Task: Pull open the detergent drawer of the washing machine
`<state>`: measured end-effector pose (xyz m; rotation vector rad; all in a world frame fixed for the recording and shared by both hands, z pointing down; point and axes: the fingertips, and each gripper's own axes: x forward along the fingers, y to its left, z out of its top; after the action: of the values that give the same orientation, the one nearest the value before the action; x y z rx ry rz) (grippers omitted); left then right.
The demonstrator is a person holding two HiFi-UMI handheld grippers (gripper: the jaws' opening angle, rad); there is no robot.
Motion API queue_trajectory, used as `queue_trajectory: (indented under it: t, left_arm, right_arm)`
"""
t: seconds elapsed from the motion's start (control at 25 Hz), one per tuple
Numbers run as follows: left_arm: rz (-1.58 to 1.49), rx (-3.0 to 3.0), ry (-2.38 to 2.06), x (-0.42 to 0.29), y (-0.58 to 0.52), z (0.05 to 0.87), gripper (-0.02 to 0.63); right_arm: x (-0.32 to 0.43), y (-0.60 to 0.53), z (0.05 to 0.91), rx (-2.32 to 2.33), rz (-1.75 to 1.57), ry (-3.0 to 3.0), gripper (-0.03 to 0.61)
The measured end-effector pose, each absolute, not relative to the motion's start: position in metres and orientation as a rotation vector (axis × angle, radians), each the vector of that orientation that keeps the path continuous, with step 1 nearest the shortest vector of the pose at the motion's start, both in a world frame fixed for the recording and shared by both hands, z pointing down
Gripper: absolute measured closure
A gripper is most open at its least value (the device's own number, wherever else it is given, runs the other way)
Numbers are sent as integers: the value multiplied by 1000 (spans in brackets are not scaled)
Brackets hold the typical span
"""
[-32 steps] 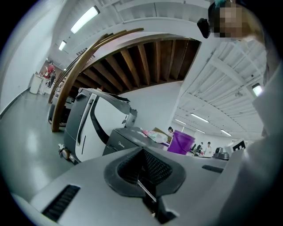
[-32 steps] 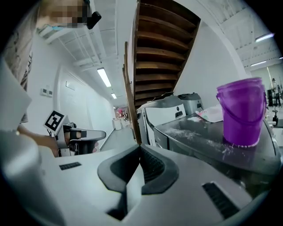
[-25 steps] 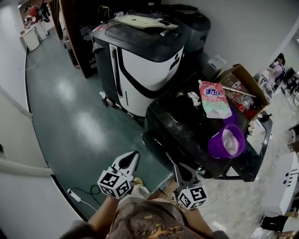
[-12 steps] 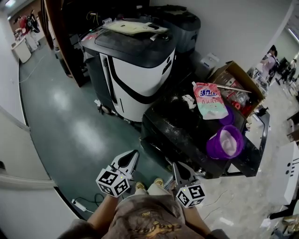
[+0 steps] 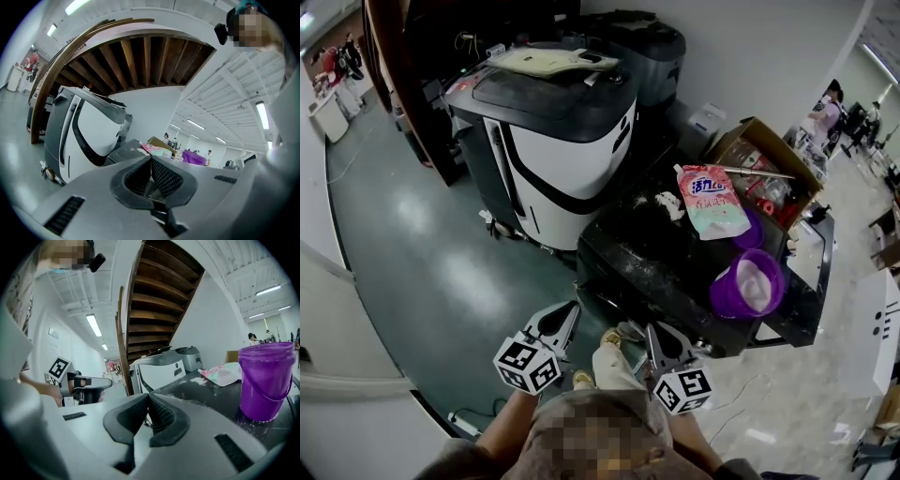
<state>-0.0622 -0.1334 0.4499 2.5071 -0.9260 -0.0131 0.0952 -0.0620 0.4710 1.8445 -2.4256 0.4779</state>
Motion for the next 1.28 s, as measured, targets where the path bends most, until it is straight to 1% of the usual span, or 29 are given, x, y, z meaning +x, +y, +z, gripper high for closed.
queue_trajectory:
  t: [0.64,0.76,0.96,1.28]
  left_arm:
    - [-6,2528,-860,-36,-154,450,586]
    - [-34,2515,-833,-34,-157,449,530]
    - [-76,2483,-797,-32,-162,453,472]
    - [-140,2385,-693,-28,-171,468,304]
  right_arm:
    - [103,-88,472,1841,469,-2443,575]
    - [105,-90,470,1838,461,-2445,575]
    - [107,-94,472,1828,465,-2440,575]
    - [110,-103,474,1805,474,-2440,575]
